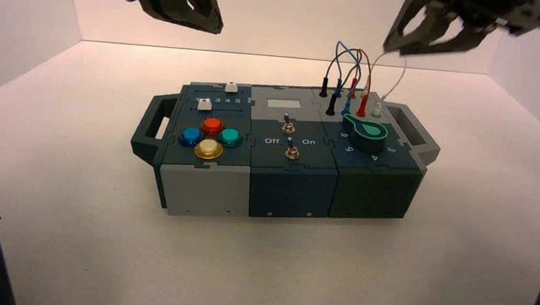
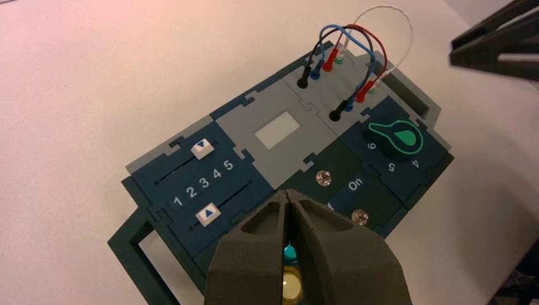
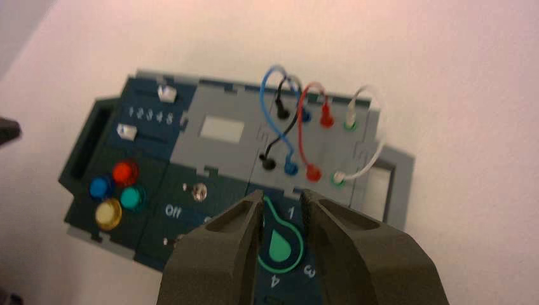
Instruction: Pull the black wire.
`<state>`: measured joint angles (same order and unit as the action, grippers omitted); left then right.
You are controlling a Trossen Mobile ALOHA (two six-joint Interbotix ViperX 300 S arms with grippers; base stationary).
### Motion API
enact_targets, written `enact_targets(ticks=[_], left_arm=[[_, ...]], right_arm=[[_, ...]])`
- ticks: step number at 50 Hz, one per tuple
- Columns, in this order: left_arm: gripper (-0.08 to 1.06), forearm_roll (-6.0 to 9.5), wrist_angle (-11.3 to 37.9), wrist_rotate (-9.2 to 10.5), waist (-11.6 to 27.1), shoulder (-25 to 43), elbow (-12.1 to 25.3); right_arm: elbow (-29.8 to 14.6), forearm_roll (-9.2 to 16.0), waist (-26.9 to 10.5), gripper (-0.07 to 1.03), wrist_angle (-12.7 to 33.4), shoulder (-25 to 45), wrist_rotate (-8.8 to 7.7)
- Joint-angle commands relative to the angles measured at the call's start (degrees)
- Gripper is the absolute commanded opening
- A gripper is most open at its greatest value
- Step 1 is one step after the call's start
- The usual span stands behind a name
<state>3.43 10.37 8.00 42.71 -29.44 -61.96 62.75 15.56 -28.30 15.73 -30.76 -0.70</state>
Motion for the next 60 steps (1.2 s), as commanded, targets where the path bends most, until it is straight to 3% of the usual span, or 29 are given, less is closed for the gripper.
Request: enact_targets(ticks=[1,8,26,60], left_arm=[[-0.03,0.0,-0.6,0.26,0.3,0.3,1.3],[-0.03,0.0,-0.5,0.26,0.3,0.4,1.3],[-0.03,0.0,-0.5,0.26,0.3,0.5,1.4],[-0.03,0.0,-0.6,0.26,0.3,1.0,1.4]], right_arm=[[-1.9,0.4,-1.1,0.39,-0.3,2.7,0.18],[-2.5,0.8,-1.1,0.47,-0.2,5.4,0.18],[-8.1,1.4,-5.2,0.42,-0.3,15.6,0.18],[-12.9,1.4,-5.4,0.4,-3.7,25.0,0.0]])
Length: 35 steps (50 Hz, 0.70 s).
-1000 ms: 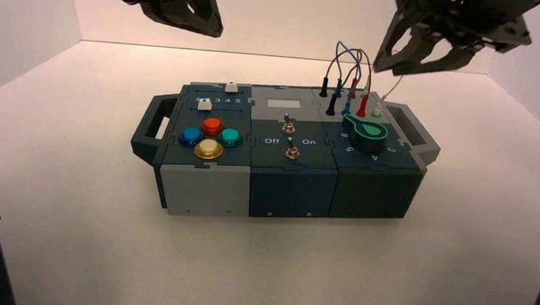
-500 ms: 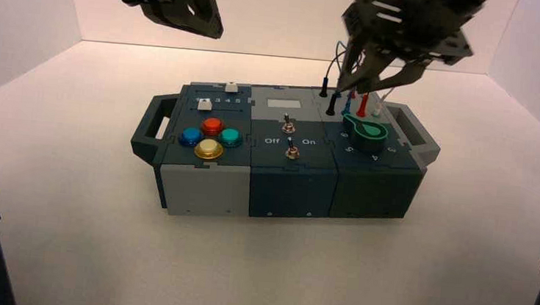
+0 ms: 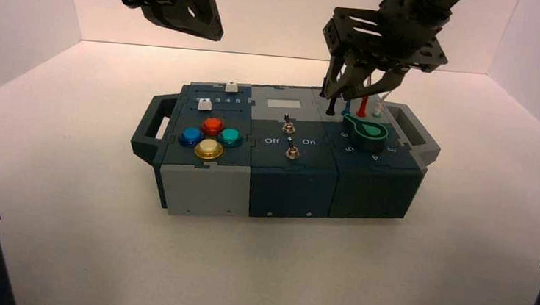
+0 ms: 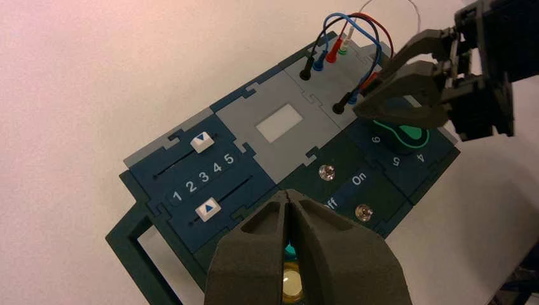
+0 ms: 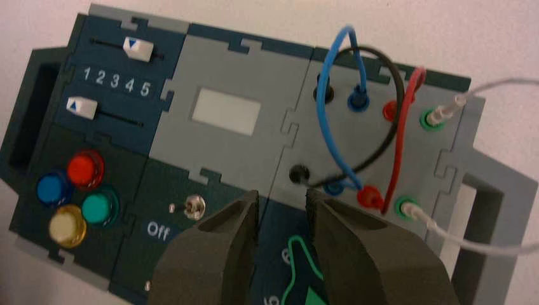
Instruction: Pull the black wire.
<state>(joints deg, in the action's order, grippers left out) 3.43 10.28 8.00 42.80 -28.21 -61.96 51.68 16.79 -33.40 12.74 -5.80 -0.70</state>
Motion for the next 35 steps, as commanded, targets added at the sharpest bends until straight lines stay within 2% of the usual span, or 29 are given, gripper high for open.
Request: enact_targets(ticks=[1,27,35], left_arm=[[-0.03,0.0,-0.5,0.26,0.2,-0.3,1.4],[-0.03,0.0,-0.5,0.26,0.2,-0.6,1.4],[-0.03,0.0,-0.5,0.26,0.2,-0.7,1.6]], right_arm=[[-2.0,0.2,-0.2,0.4,-0.7,0.4,0.0],[-4.8,0.0,0.1,0.39,-1.7,5.8,-0.09],[-4.9,-0.2,0.2,0.29,-1.7,5.9,-0.09]])
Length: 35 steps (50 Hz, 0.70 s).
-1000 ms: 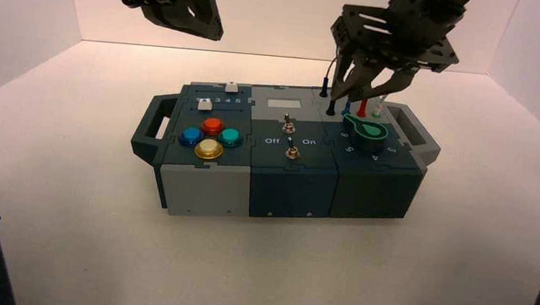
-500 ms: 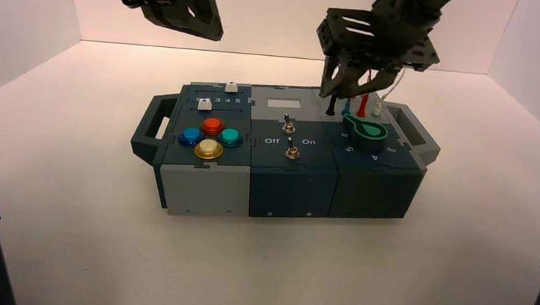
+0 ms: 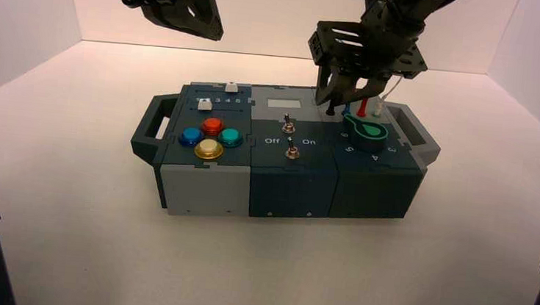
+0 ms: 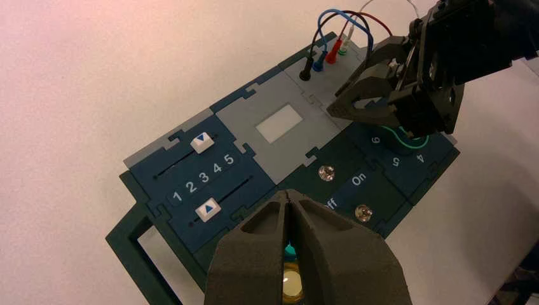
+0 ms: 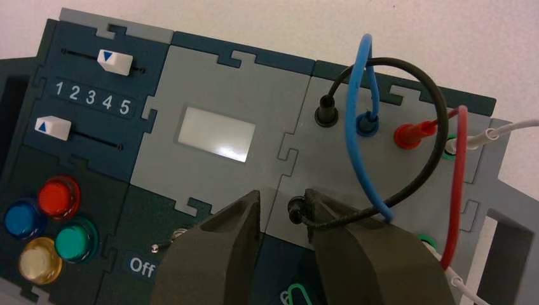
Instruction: Pull the black wire.
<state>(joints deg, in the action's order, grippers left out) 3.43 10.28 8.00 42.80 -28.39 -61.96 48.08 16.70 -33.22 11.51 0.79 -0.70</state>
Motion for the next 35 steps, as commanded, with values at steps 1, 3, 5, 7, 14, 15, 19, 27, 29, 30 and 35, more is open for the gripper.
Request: enact_targets(ticks=[1,3,5,7,14,15,19,27,29,30,35], left_arm=[[-0.03,-0.09,-0.4,0.26,0.2,-0.5,1.6],[-0.03,0.0,-0.5,0.26,0.2,-0.5,1.7],[-0.03,0.0,-0.5,0.26,0.2,-0.6,1.6],[-0.03,0.0,-0.5,0.26,0.2,-0.6,1.7],[-0.03,0.0,-0.4,0.26,0.2,-0.7,2.0],[-0.03,0.0,-0.5,0.26,0.2,-0.7,2.0],[-0.03,0.0,-0.4,0.26,0.2,-0.8,2.3],[-0.03,0.0,-0.5,0.35,0.2,-0.7,2.5],[-0.03,0.0,-0.4,0.35,0.2,-0.7,2.5],[-0.03,0.0,-0.4,0.26,0.2,-0.7,2.5],[-0.03,0.0,-0.4,0.26,0.2,-0.8,2.5]], right_arm=[[-1.3,-0.1,-0.1,0.27,-0.4,-0.7,-0.09],[-1.3,-0.1,-0.1,0.25,-0.4,-0.7,-0.09],[-1.4,-0.1,-0.1,0.21,-0.4,-0.6,-0.09],[-1.4,-0.1,-0.1,0.16,-0.4,-0.6,-0.09],[-1.4,-0.1,-0.1,-0.02,0.0,-0.4,-0.09],[-1.5,-0.1,0.0,-0.03,0.1,-0.4,-0.09],[-1.6,-0.1,0.1,-0.02,0.4,-0.1,0.0],[-1.7,-0.2,0.1,-0.02,0.3,-0.6,-0.09],[-1.7,-0.3,0.1,-0.02,0.3,-1.1,-0.09],[-1.7,-0.3,0.1,-0.02,0.3,-1.2,-0.09],[-1.7,-0.3,0.1,-0.02,0.3,-3.2,0.0]])
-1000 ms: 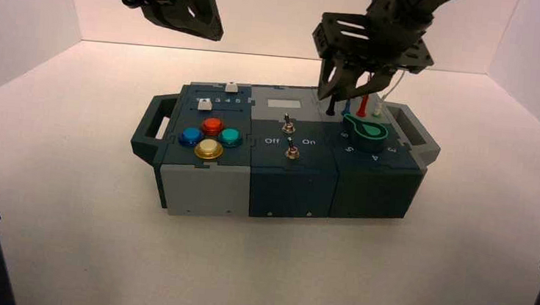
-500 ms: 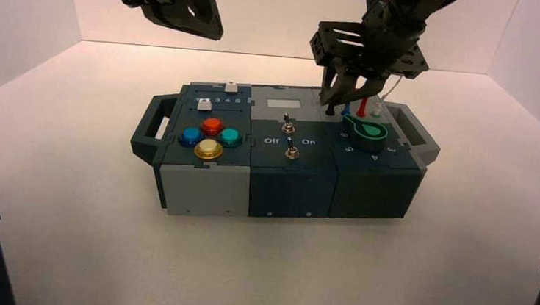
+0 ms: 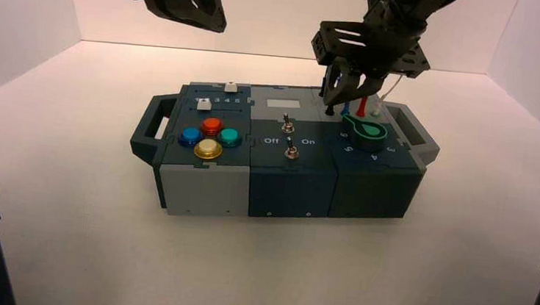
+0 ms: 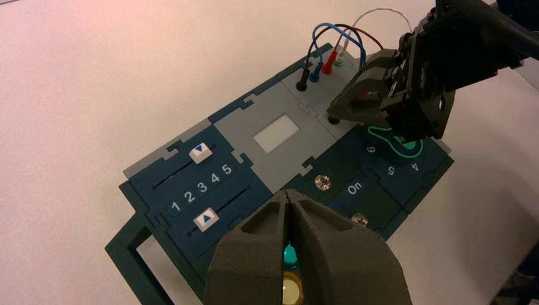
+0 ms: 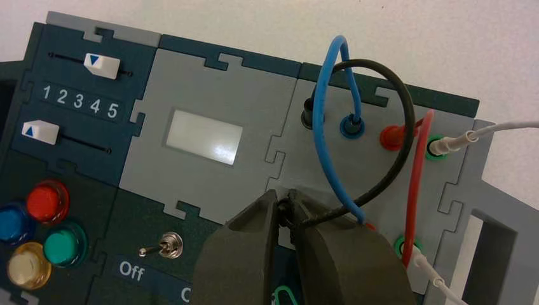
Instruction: Pull the black wire.
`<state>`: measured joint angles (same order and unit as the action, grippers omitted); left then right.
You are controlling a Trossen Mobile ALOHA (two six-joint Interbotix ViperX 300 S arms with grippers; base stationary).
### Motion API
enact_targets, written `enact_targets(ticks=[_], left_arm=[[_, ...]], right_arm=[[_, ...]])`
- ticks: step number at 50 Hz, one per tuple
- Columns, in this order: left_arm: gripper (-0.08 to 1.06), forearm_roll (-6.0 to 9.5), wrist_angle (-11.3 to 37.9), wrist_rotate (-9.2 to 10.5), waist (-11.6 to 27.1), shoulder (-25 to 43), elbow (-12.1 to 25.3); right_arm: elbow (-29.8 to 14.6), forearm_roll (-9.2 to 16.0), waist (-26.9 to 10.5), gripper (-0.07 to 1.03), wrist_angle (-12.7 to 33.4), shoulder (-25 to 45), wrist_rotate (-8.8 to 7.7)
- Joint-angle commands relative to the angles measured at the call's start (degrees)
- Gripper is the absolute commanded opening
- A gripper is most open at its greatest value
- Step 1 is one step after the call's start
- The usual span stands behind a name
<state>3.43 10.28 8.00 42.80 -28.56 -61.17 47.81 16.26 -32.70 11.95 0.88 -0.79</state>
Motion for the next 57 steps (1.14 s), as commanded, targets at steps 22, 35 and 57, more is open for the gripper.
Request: enact_targets(ticks=[22,35,57], left_arm=[[-0.03,0.0,-0.4,0.26,0.2,-0.4,1.3],[-0.03,0.0,-0.1,0.26,0.2,-0.4,1.2],[-0.03,0.0,-0.4,0.35,0.2,1.3,1.4]], right_arm=[[-1.3,-0.4,-0.1,-0.02,-0.1,-5.9,0.0],[-1.8,-1.3,-0.1,0.18,-0.8,-6.8,-0.09],[-1.3,-1.3,-0.4,0.29,1.8,-11.6,-0.18]])
